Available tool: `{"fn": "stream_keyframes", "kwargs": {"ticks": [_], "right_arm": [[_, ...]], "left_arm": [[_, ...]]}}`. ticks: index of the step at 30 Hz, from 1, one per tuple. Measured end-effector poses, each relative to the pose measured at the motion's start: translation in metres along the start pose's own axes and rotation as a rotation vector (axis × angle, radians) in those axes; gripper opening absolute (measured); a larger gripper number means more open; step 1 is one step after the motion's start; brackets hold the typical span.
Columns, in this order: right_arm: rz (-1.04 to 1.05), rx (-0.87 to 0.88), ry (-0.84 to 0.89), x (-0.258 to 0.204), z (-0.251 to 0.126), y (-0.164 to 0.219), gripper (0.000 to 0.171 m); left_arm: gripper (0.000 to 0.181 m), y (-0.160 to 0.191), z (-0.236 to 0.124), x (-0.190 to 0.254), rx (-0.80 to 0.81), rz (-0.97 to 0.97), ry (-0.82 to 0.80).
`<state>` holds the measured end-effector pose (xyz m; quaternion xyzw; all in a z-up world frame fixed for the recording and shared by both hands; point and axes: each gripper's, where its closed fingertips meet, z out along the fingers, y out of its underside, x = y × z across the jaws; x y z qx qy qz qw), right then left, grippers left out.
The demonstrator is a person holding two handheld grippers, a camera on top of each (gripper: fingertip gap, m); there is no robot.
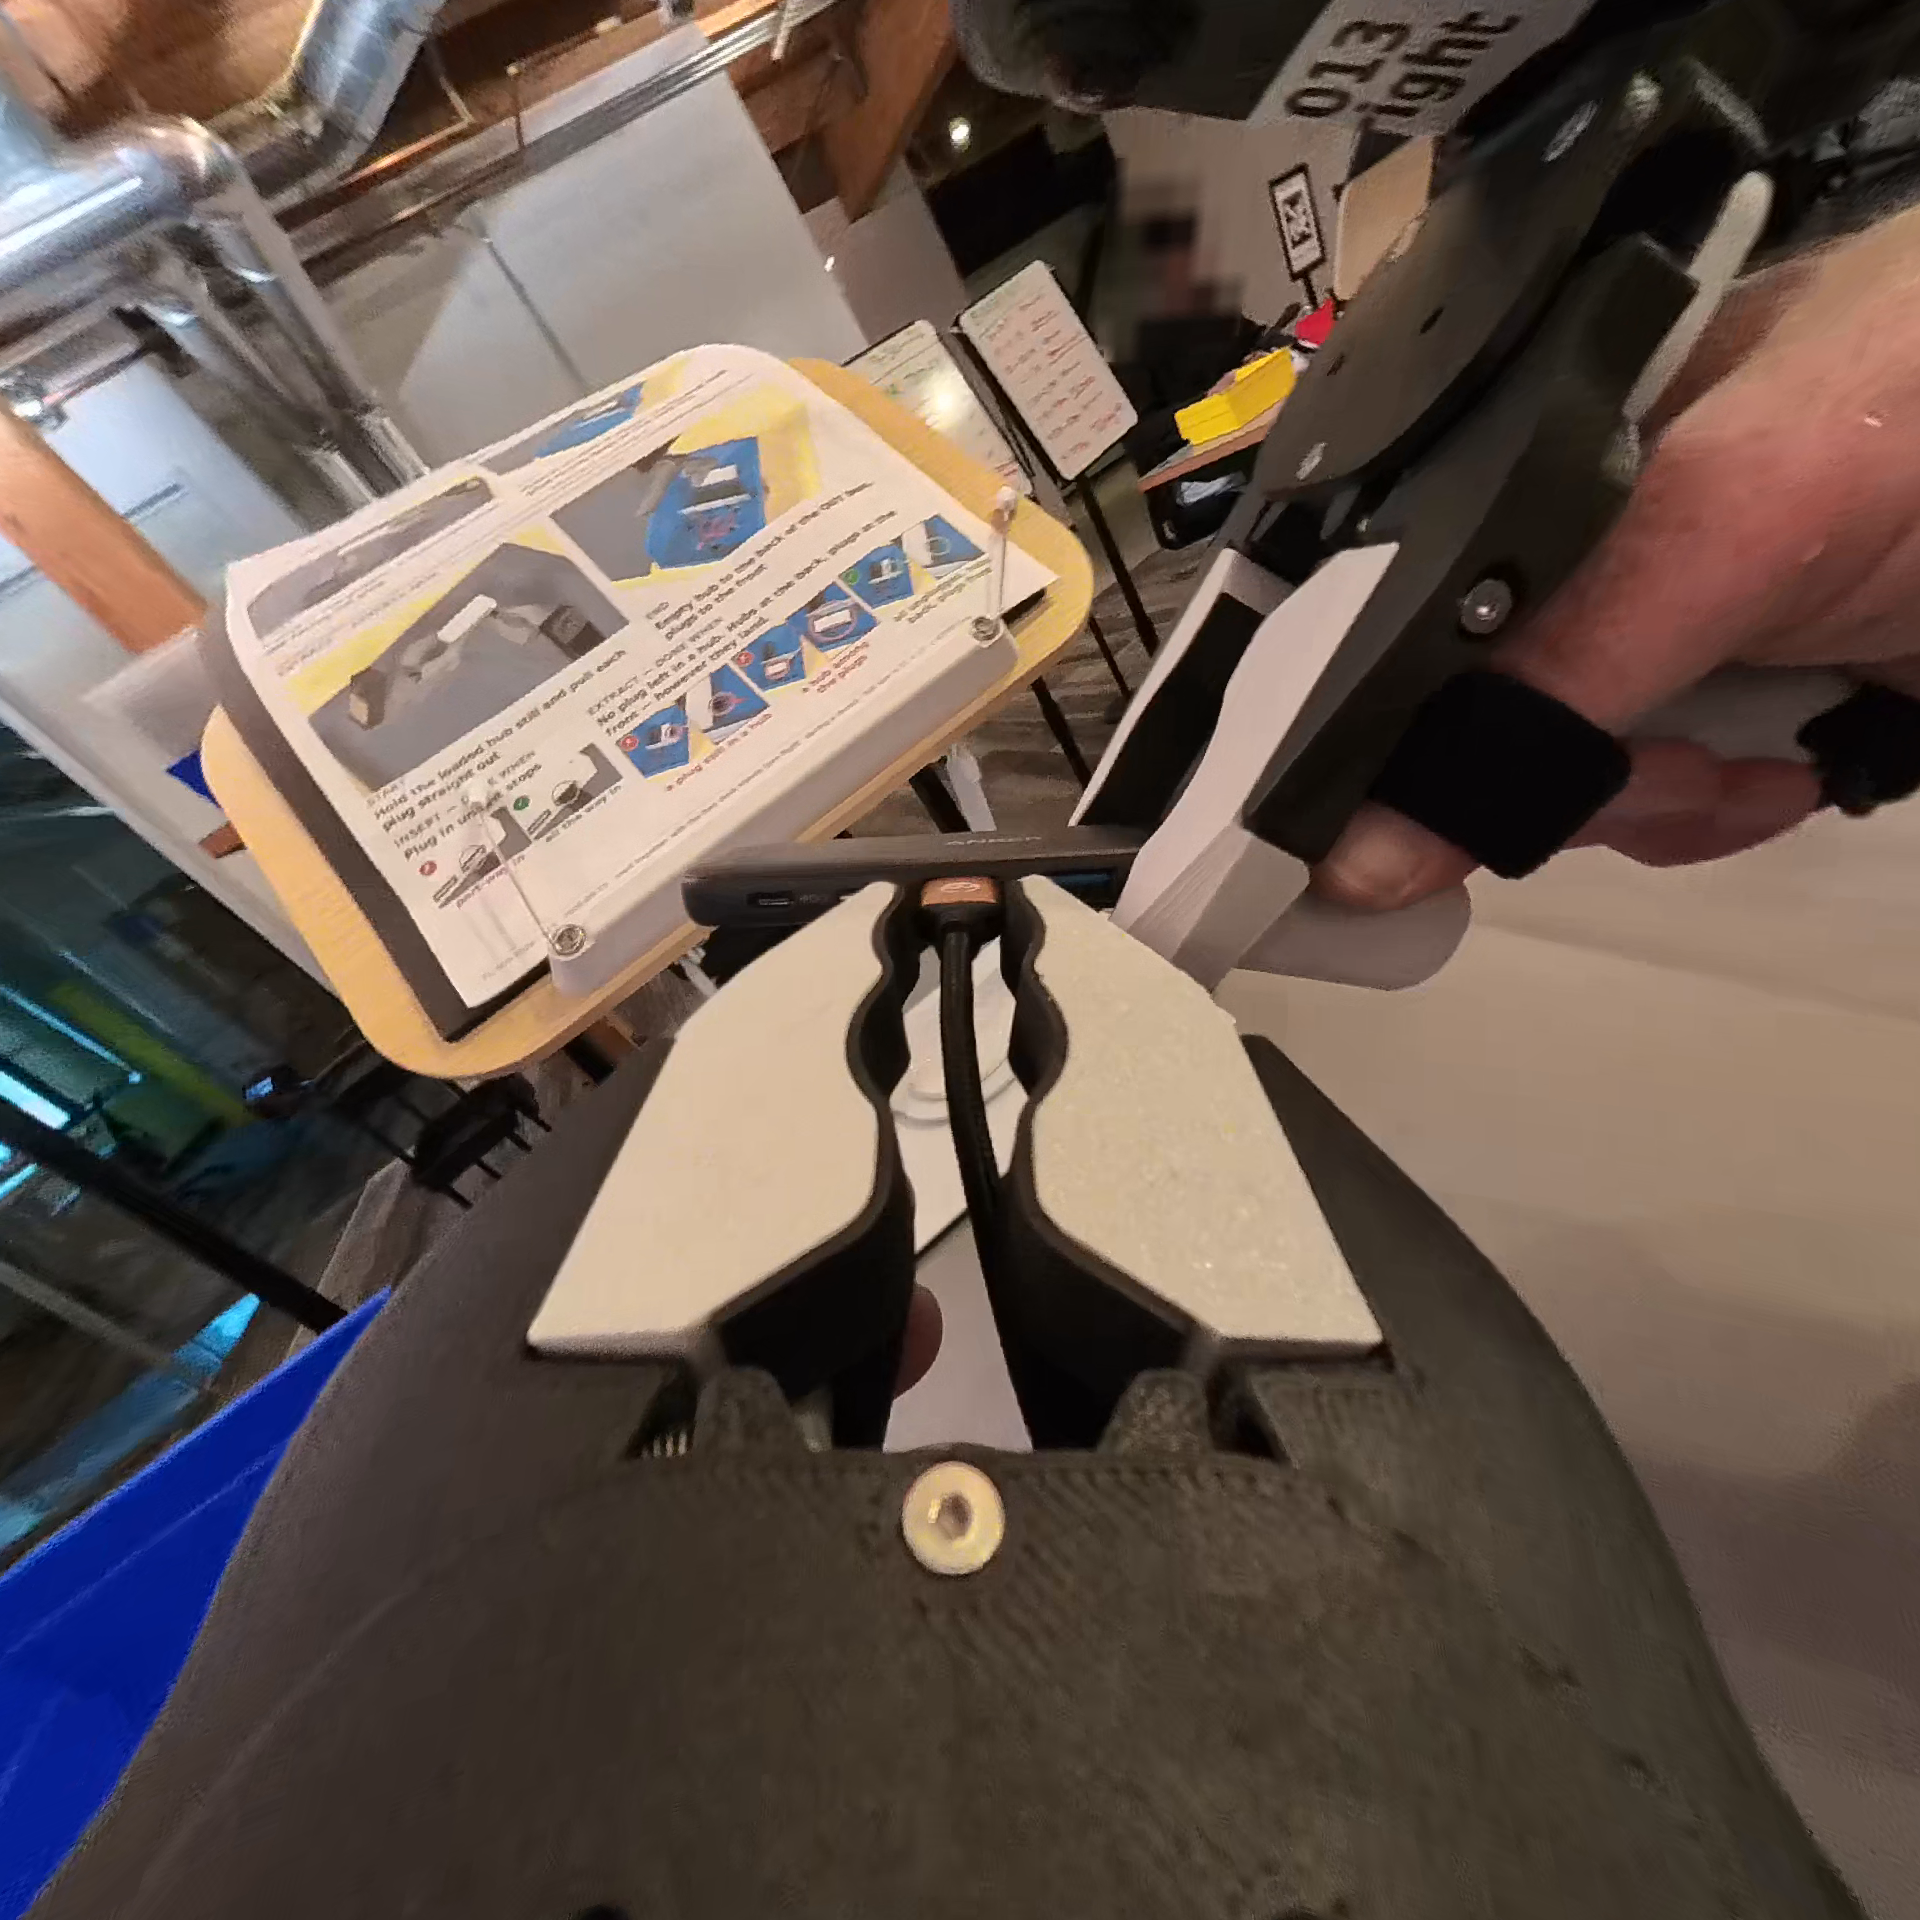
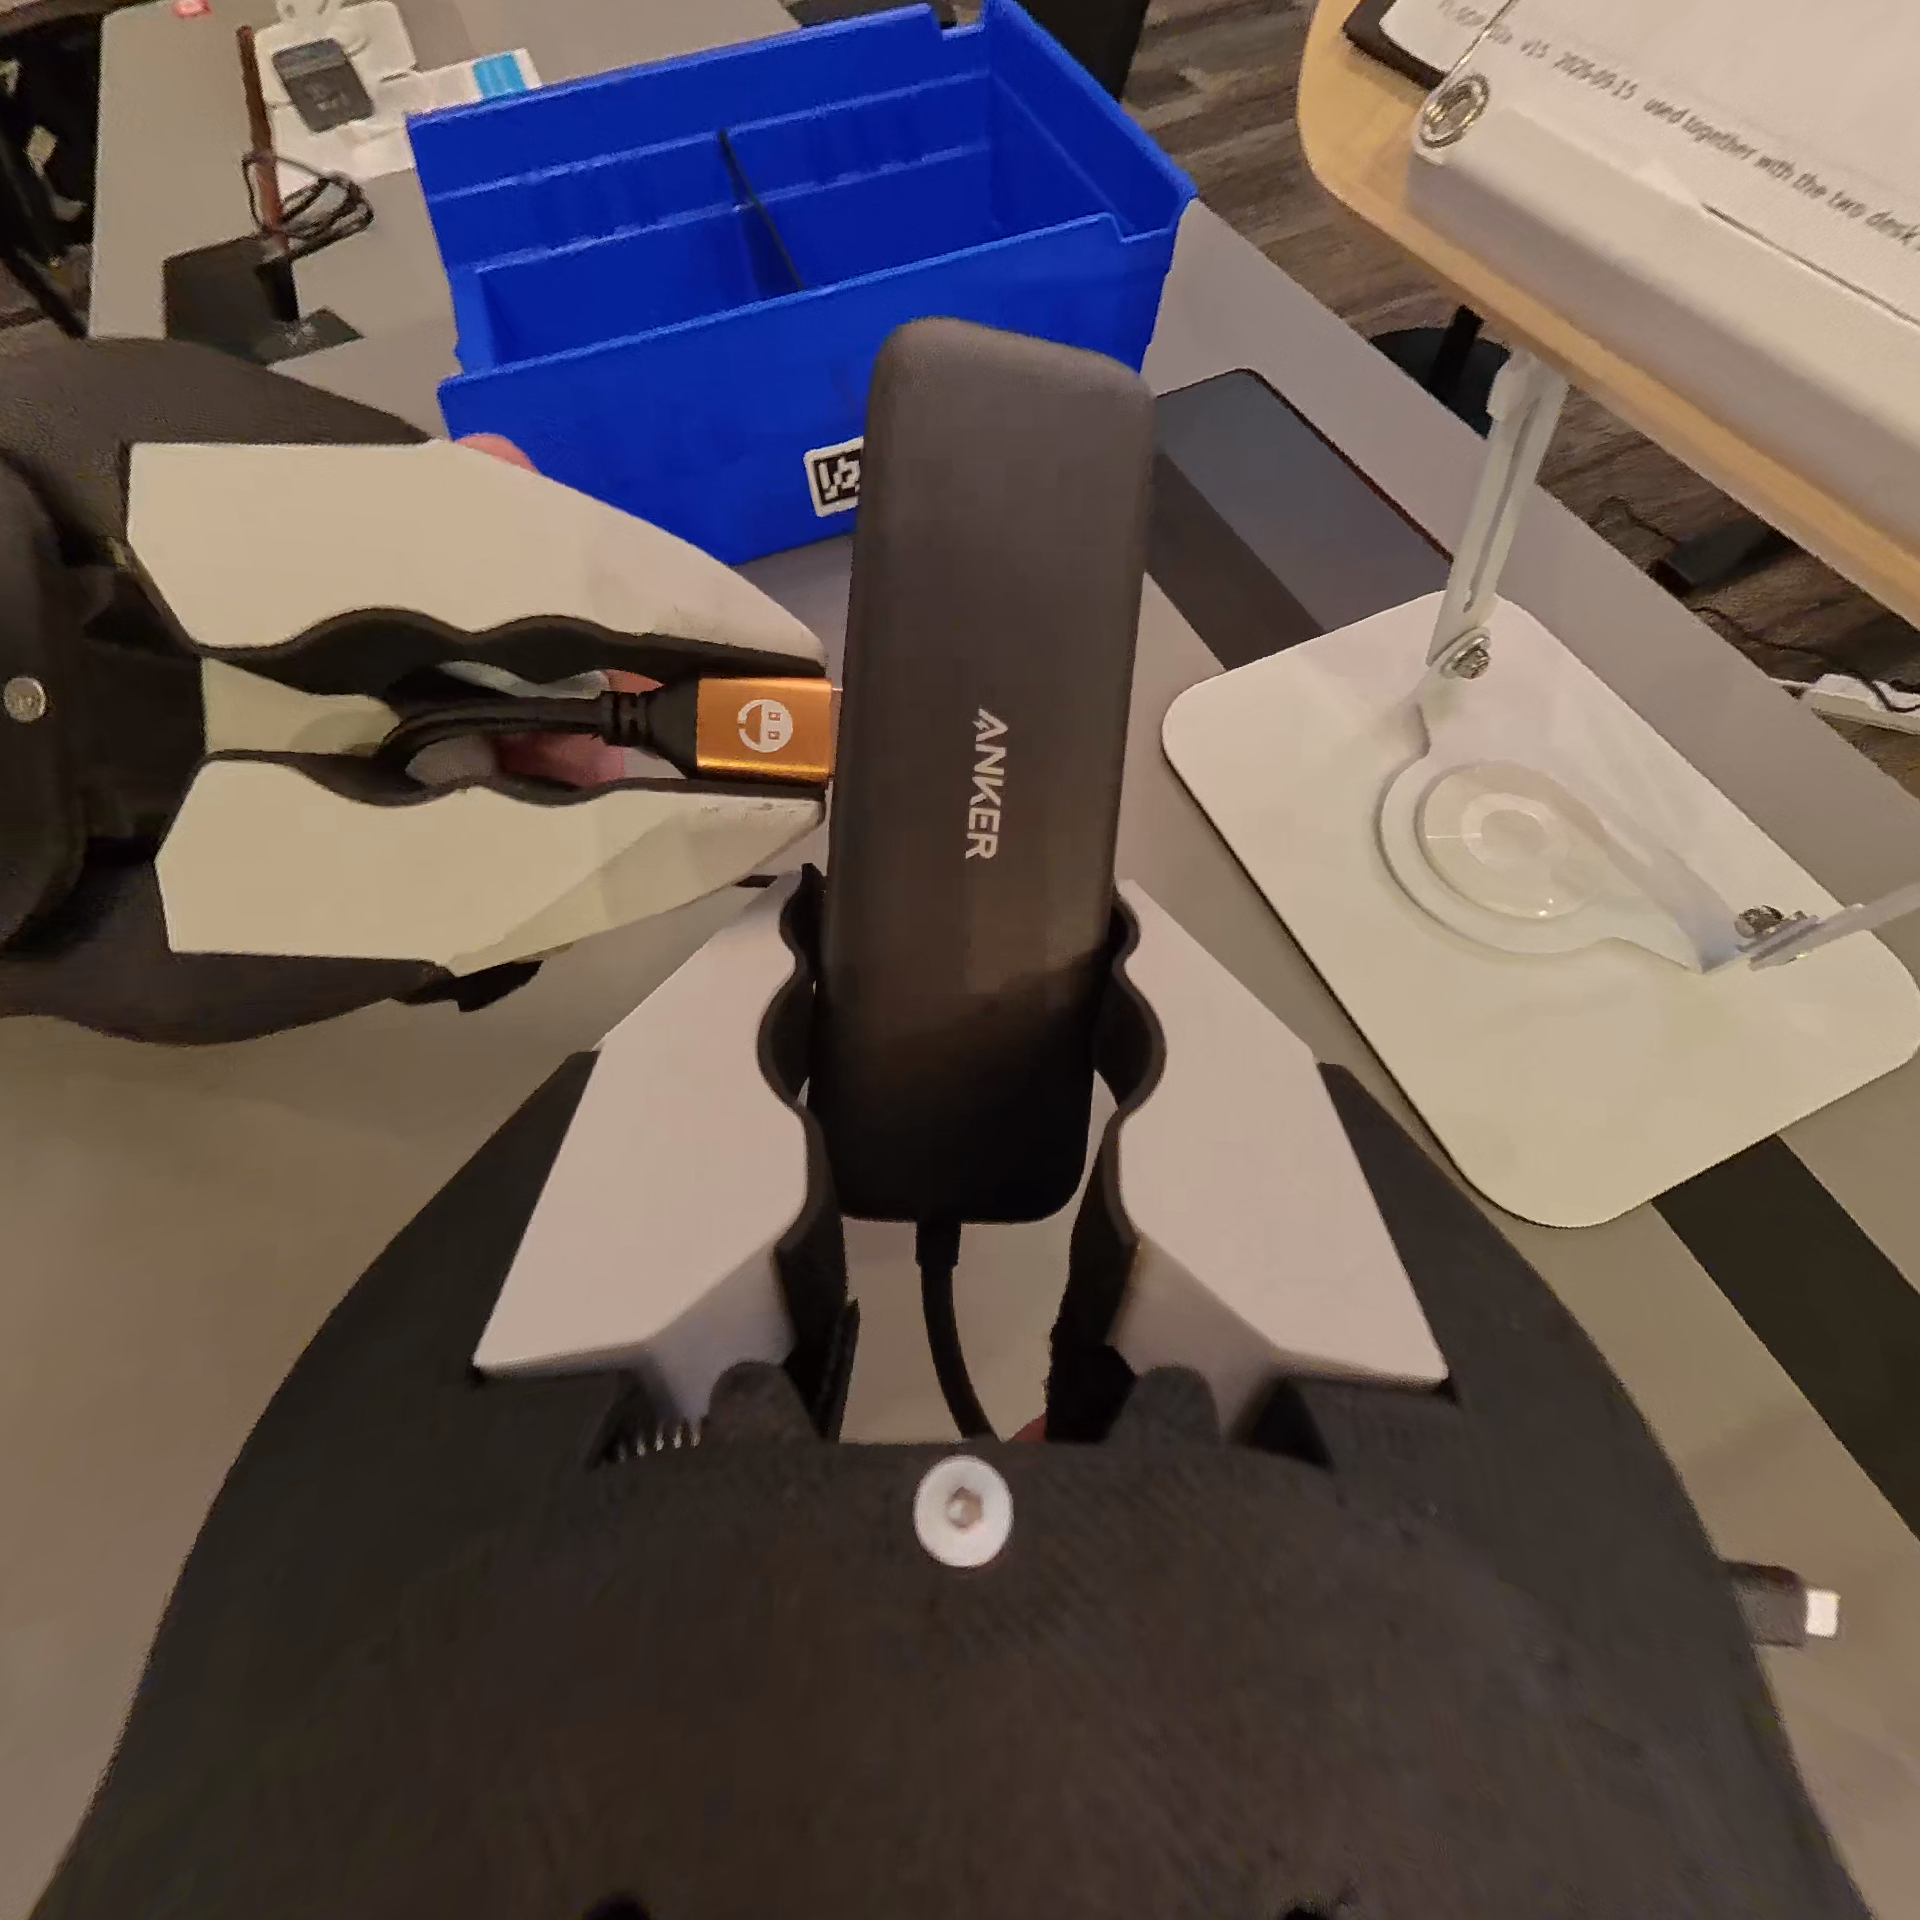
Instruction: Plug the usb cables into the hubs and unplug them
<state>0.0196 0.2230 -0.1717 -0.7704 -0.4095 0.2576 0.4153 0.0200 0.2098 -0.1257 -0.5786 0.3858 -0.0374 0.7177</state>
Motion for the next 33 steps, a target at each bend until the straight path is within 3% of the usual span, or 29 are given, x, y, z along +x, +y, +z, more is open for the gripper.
{"fn": "stream_keyframes", "kwargs": {"ticks": [6, 16, 23, 27, 31, 33], "right_arm": [[0.027, 0.019, 0.009, 0.000, 0.002, -0.002, 0.048], [-0.082, 0.037, -0.046, -0.009, -0.011, -0.010, 0.048], [-0.002, 0.051, 0.059, 0.003, -0.001, -0.009, 0.048], [0.008, 0.074, 0.065, 0.001, 0.001, -0.013, 0.048], [-0.012, 0.072, 0.041, 0.000, -0.003, -0.014, 0.048], [-0.024, 0.067, 0.074, 0.003, -0.004, -0.014, 0.048]], "left_arm": [[0.016, 0.000, -0.001, -0.003, -0.003, 0.013, -0.032], [0.017, -0.019, -0.009, 0.000, 0.155, -0.003, 0.234], [0.016, -0.007, -0.003, -0.006, 0.039, 0.104, -0.060], [0.016, -0.009, -0.004, -0.010, 0.035, 0.088, -0.074], [0.016, -0.012, -0.005, -0.009, 0.076, 0.102, 0.057], [0.016, -0.012, -0.004, -0.010, 0.064, 0.091, 0.047]]}}
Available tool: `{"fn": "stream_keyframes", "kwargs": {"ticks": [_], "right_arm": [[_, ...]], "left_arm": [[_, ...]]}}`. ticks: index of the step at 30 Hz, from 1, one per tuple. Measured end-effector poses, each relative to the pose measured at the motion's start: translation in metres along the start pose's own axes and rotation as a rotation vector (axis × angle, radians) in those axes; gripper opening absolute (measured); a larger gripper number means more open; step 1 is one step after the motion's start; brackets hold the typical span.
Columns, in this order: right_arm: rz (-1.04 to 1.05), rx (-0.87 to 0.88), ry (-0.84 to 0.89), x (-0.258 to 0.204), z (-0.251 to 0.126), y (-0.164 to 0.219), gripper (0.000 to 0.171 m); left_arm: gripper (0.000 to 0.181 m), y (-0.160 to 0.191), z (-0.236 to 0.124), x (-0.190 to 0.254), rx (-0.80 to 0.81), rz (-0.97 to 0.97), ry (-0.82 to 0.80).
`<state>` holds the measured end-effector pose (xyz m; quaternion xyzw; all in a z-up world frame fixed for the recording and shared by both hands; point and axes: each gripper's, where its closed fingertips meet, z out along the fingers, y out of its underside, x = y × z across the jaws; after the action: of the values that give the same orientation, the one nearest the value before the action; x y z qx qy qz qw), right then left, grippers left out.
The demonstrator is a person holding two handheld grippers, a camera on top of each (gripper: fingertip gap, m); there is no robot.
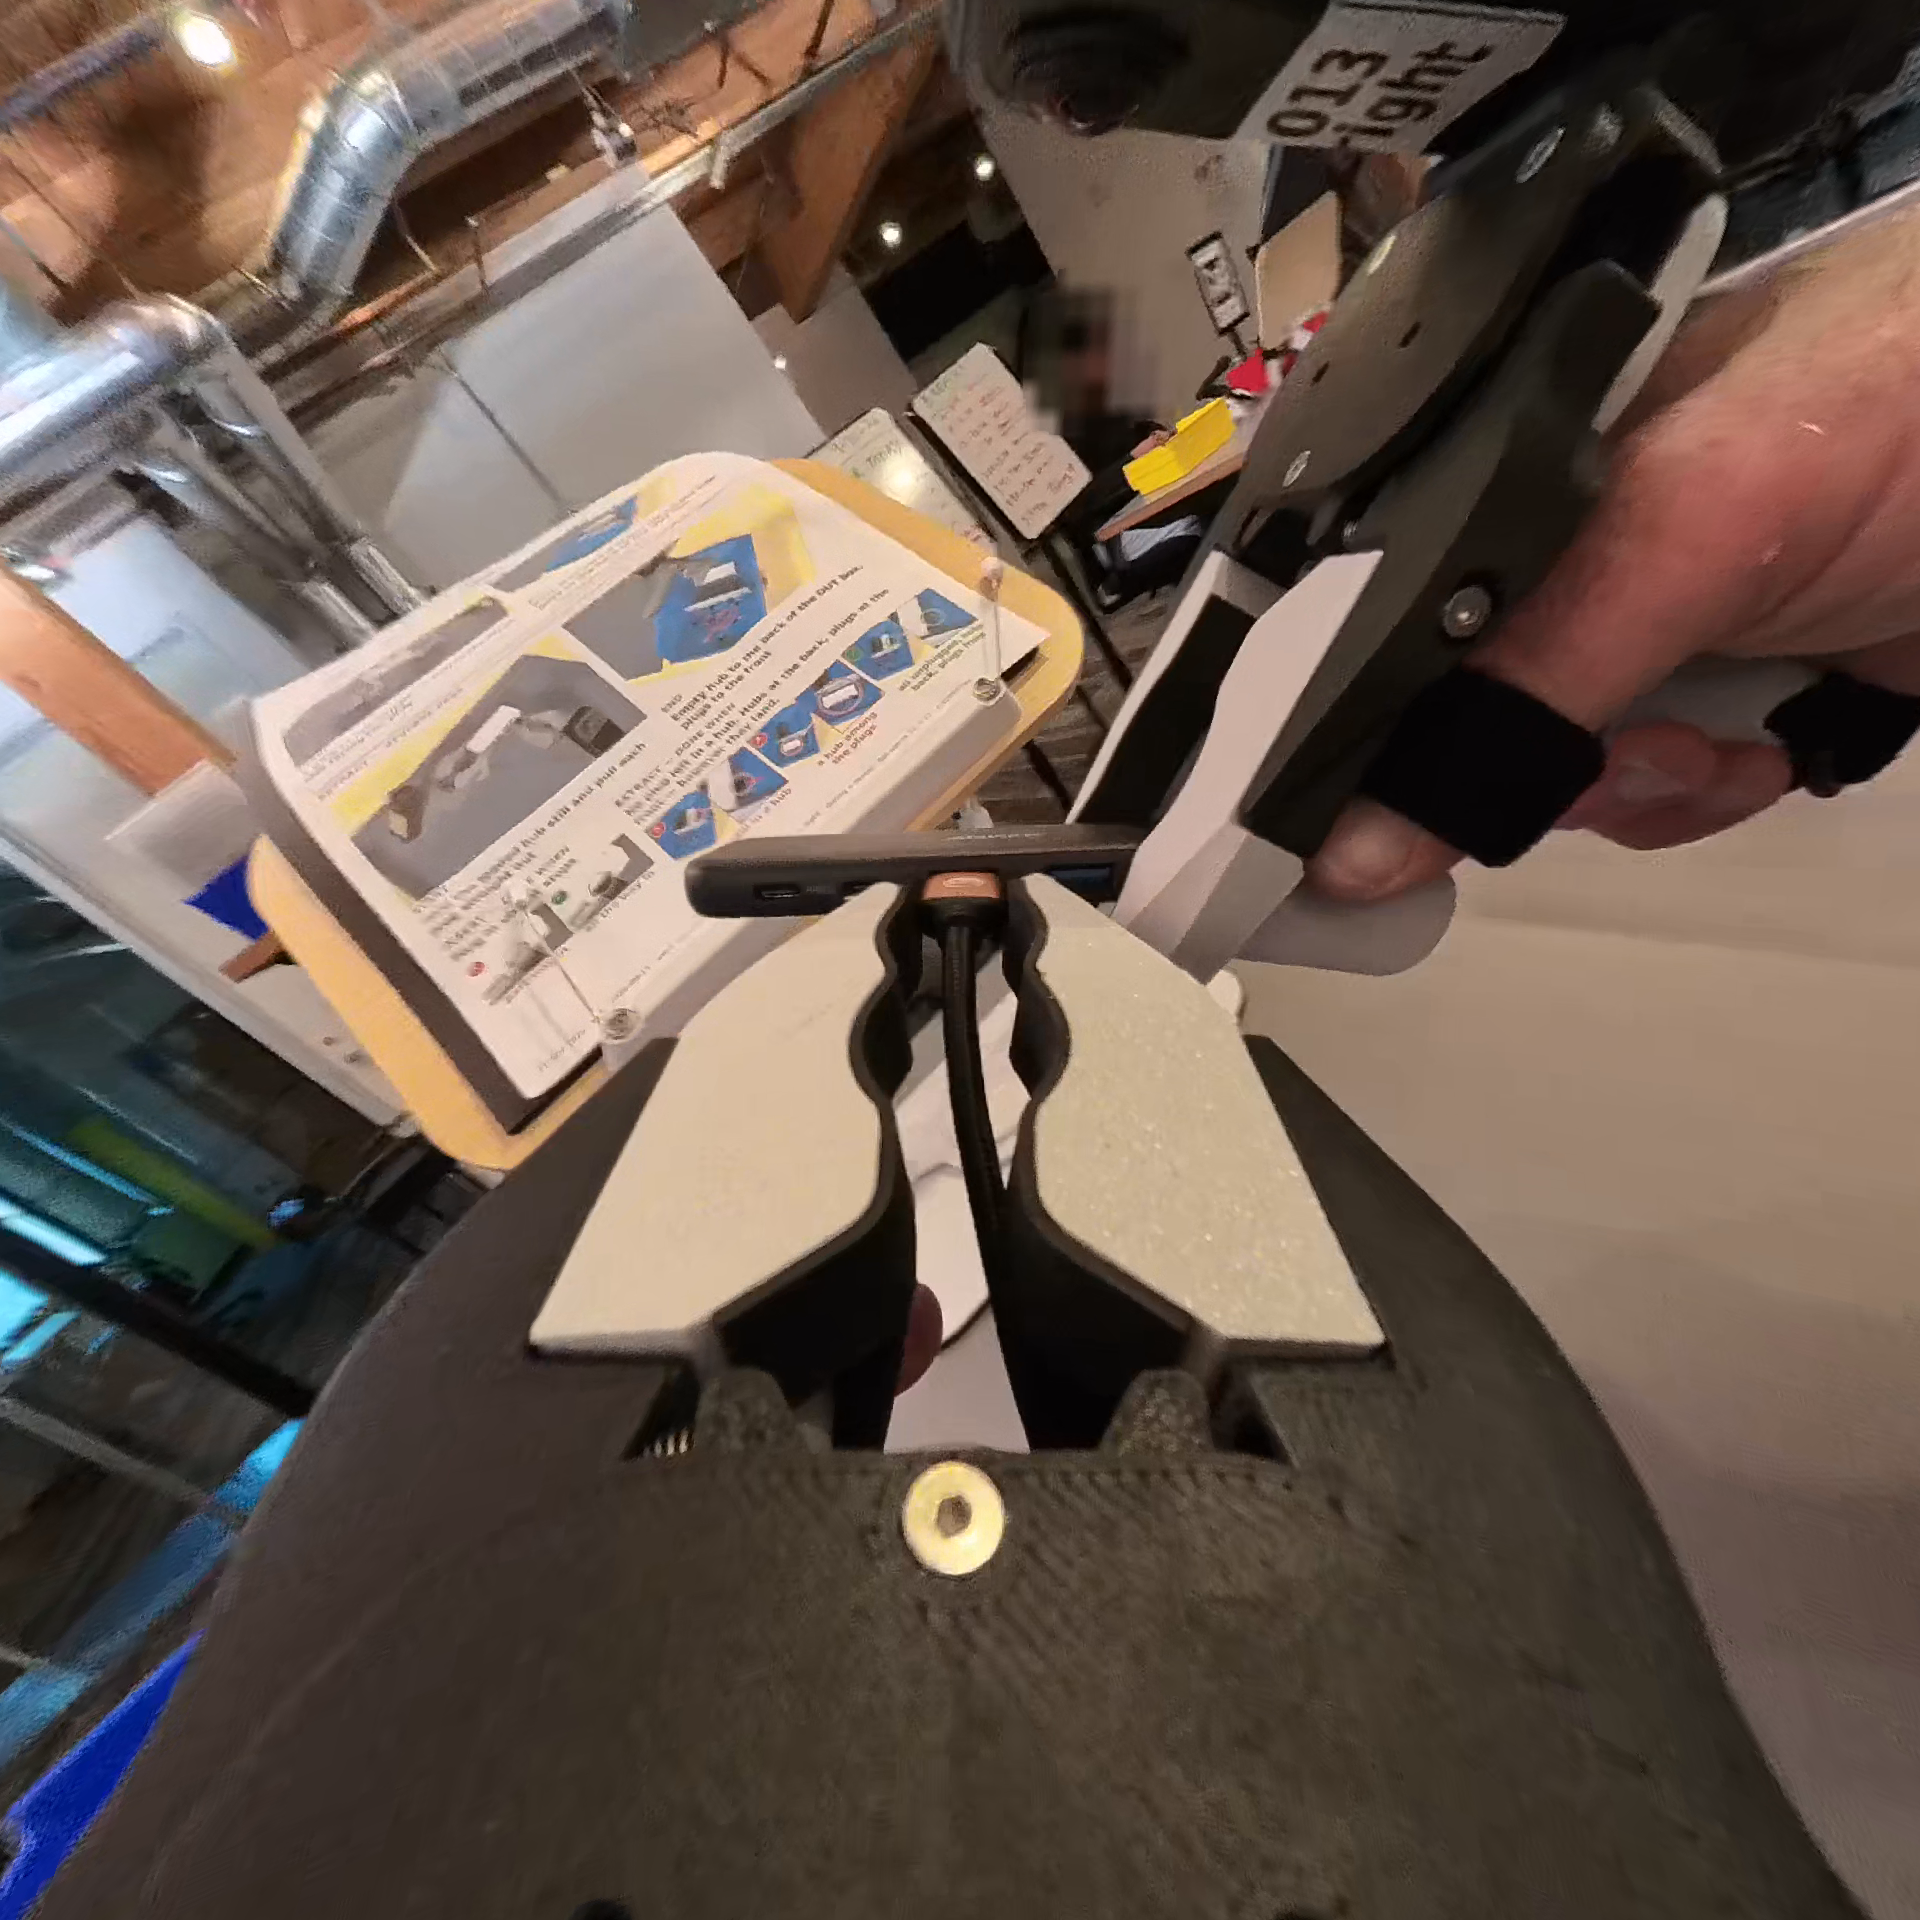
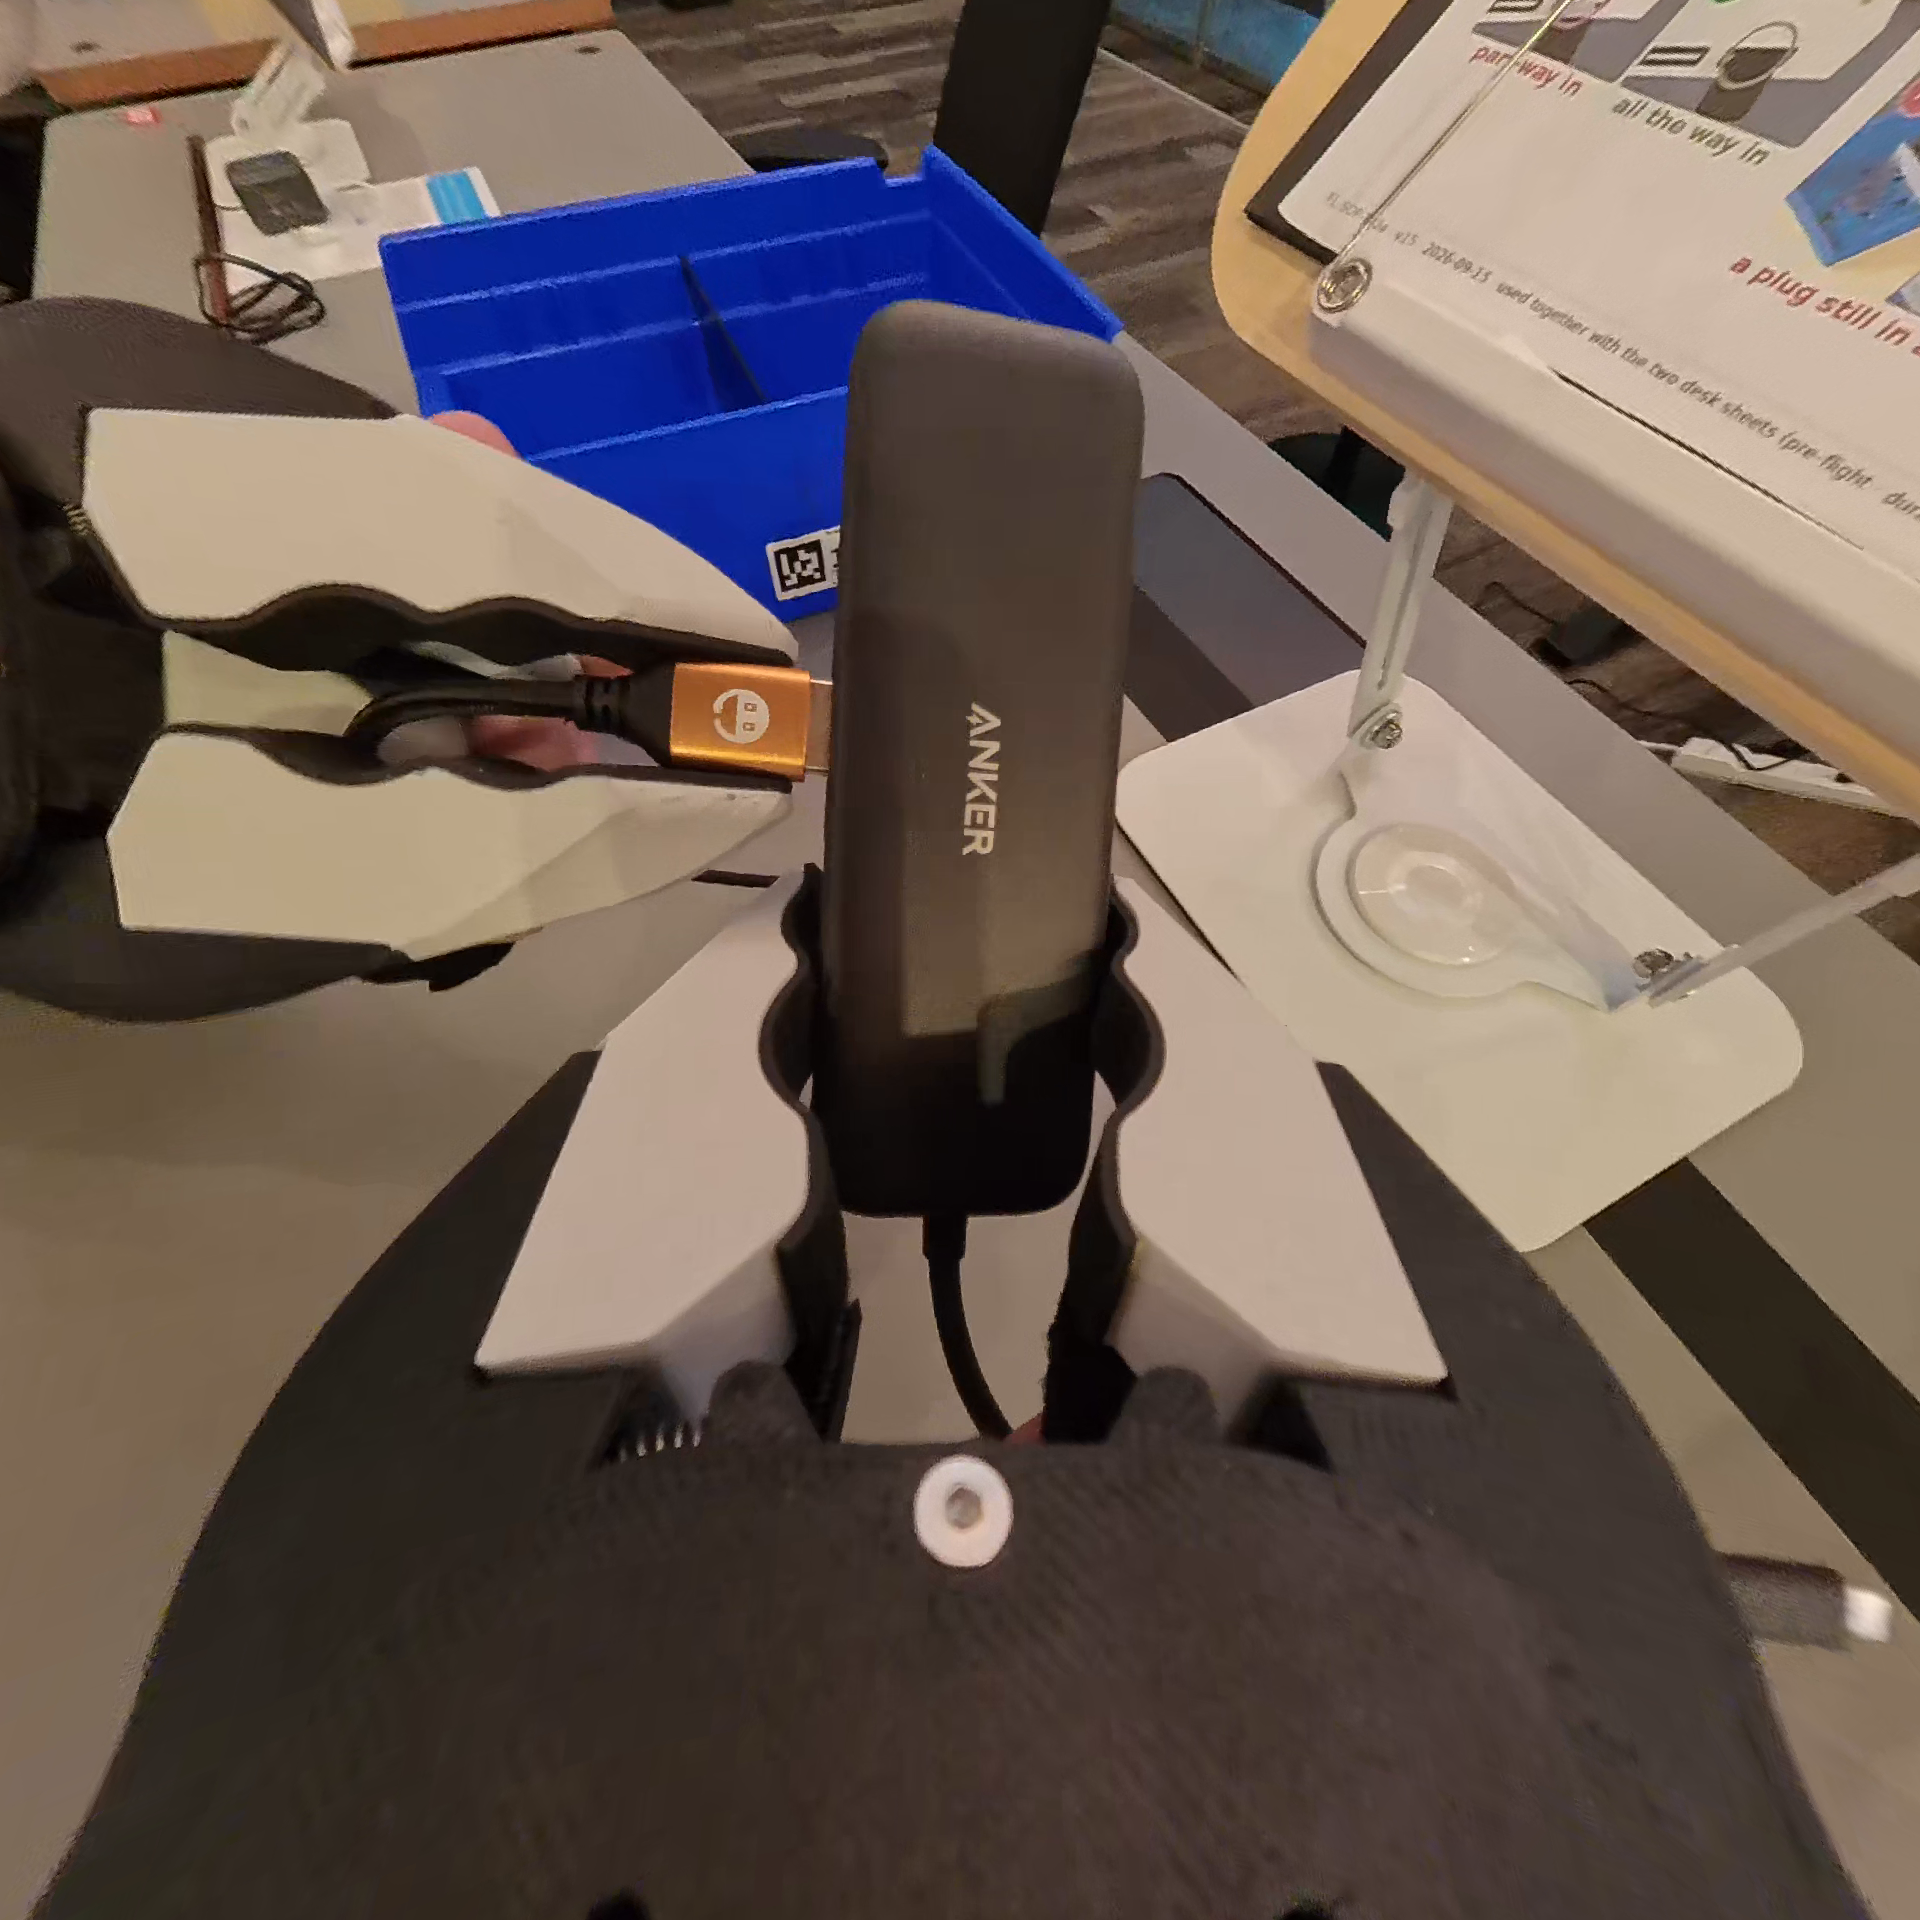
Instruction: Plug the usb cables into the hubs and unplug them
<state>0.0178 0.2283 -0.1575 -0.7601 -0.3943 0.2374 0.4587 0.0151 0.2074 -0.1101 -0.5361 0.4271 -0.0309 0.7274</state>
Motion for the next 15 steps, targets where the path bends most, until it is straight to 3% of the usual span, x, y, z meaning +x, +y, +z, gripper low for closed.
{"fn": "stream_keyframes", "kwargs": {"ticks": [5, 9, 12, 15], "right_arm": [[-0.003, -0.003, 0.009, -0.001, 0.001, 0.000, 0.048], [-0.066, 0.037, -0.081, -0.010, -0.007, -0.006, 0.047], [-0.120, 0.027, -0.107, -0.017, -0.010, -0.006, 0.048], [-0.078, 0.034, -0.087, -0.015, -0.007, -0.009, 0.048]], "left_arm": [[0.015, -0.002, -0.001, 0.000, -0.014, 0.090, -0.056], [0.016, -0.014, -0.007, 0.002, 0.086, -0.054, 0.135], [0.018, -0.022, -0.014, 0.006, 0.136, -0.052, 0.262], [0.017, -0.019, -0.014, 0.001, 0.125, -0.060, 0.229]]}}
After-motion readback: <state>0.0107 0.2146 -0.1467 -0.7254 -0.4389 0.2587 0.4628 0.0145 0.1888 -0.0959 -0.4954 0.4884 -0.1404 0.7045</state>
